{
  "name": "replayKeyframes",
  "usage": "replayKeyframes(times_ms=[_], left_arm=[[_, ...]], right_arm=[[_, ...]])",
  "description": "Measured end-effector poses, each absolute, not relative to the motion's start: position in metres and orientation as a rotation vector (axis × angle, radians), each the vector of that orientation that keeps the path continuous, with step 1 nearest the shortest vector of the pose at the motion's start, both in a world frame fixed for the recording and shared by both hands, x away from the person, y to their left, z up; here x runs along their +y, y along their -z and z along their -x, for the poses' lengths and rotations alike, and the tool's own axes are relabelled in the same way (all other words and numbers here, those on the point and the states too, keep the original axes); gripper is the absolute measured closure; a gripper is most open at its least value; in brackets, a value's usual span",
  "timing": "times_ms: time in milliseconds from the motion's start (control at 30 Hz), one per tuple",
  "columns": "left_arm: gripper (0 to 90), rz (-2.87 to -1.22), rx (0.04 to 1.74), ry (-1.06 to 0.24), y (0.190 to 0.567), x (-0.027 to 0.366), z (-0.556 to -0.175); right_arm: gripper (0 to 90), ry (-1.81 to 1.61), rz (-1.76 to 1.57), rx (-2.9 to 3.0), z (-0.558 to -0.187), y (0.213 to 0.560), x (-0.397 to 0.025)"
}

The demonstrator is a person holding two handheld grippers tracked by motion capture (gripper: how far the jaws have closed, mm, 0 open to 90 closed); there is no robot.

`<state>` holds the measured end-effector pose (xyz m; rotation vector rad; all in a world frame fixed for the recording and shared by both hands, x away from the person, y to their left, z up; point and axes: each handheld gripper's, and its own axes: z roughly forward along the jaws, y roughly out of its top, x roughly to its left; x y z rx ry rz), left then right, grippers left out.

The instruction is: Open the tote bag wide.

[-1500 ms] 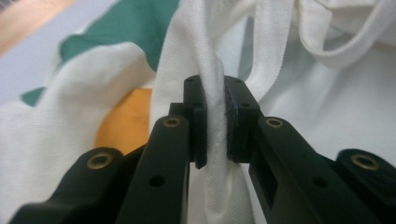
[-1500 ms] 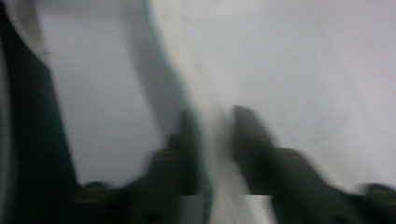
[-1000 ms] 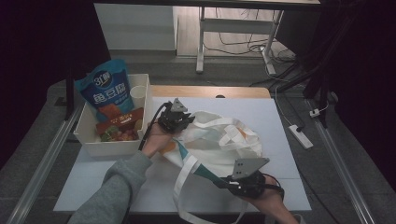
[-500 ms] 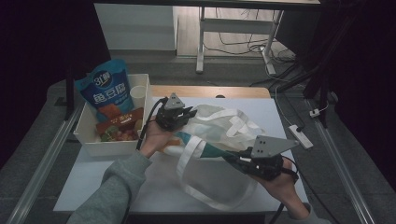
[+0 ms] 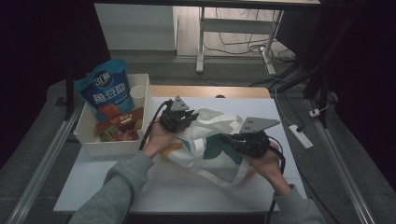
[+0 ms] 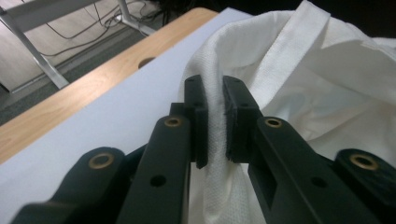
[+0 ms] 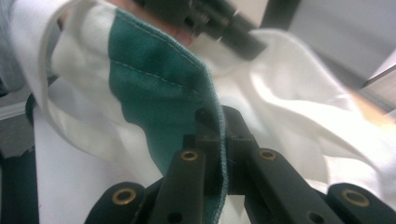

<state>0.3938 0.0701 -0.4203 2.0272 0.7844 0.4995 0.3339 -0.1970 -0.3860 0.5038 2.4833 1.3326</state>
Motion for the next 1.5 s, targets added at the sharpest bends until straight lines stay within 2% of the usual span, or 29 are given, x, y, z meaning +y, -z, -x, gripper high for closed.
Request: replayKeyframes(times_ms=[267,533,867,1000,1233,1500], left_arm=[[80.8,-2.078,0.809,-0.517,0.437,0.066,-0.397],[80.9,-2.041,0.888,-0.588,0.443,0.068,-0.408],[80.9,-2.027,0.95,-0.631,0.451,0.068,-0.418],[80.9,-2.016,0.94,-0.644,0.449,0.065,-0.417],[80.9,-2.002,0.89,-0.653,0.44,0.061,-0.408],[80.9,-2.031,0.945,-0.624,0.452,0.065,-0.419]], right_arm=[[86.8,-1.239,-0.513,2.7,-0.332,0.442,-0.181],[86.8,-1.248,-0.421,2.812,-0.306,0.448,-0.173],[86.9,-1.154,-0.265,3.041,-0.274,0.479,-0.149],[87.0,-1.222,-0.28,3.083,-0.273,0.478,-0.152],[87.0,-1.305,-0.157,3.087,-0.256,0.455,-0.154],[86.7,-1.29,-0.186,3.021,-0.265,0.463,-0.154]])
